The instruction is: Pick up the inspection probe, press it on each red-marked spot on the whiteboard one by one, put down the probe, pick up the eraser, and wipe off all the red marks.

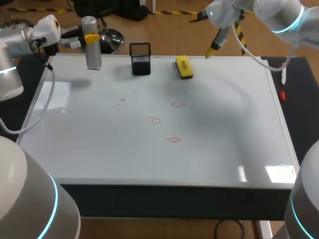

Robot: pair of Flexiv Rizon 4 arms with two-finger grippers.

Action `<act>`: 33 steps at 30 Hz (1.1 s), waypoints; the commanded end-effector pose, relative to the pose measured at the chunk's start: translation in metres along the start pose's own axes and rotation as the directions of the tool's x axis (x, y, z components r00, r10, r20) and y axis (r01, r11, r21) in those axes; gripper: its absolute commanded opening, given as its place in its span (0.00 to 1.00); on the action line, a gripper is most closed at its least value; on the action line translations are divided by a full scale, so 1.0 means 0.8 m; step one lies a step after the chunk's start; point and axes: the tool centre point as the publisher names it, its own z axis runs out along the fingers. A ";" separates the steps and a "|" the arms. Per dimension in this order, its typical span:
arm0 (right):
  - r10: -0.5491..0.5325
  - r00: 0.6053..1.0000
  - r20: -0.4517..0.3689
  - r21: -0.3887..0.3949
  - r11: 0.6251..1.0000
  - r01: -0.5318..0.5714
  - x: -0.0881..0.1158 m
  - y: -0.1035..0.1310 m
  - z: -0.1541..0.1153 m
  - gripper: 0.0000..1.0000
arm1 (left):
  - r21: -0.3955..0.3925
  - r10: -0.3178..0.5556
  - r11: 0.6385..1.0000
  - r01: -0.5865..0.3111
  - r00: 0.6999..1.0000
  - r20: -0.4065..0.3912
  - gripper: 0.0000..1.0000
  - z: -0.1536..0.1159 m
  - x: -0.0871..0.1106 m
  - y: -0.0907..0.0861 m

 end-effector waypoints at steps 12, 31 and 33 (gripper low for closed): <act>-0.487 0.561 -0.670 0.103 0.687 0.719 0.007 -0.002 0.024 1.00 | -0.003 0.001 1.000 -0.001 1.000 0.006 0.00 0.001 0.003 -0.003; -0.514 0.654 -0.554 0.092 0.743 0.662 0.003 -0.009 0.010 1.00 | -0.003 0.001 1.000 -0.001 1.000 0.006 0.00 0.001 0.003 -0.003; -0.540 0.643 -0.543 0.065 0.736 0.674 0.004 -0.007 0.010 1.00 | -0.003 0.001 1.000 -0.001 1.000 0.006 0.00 0.001 0.003 -0.003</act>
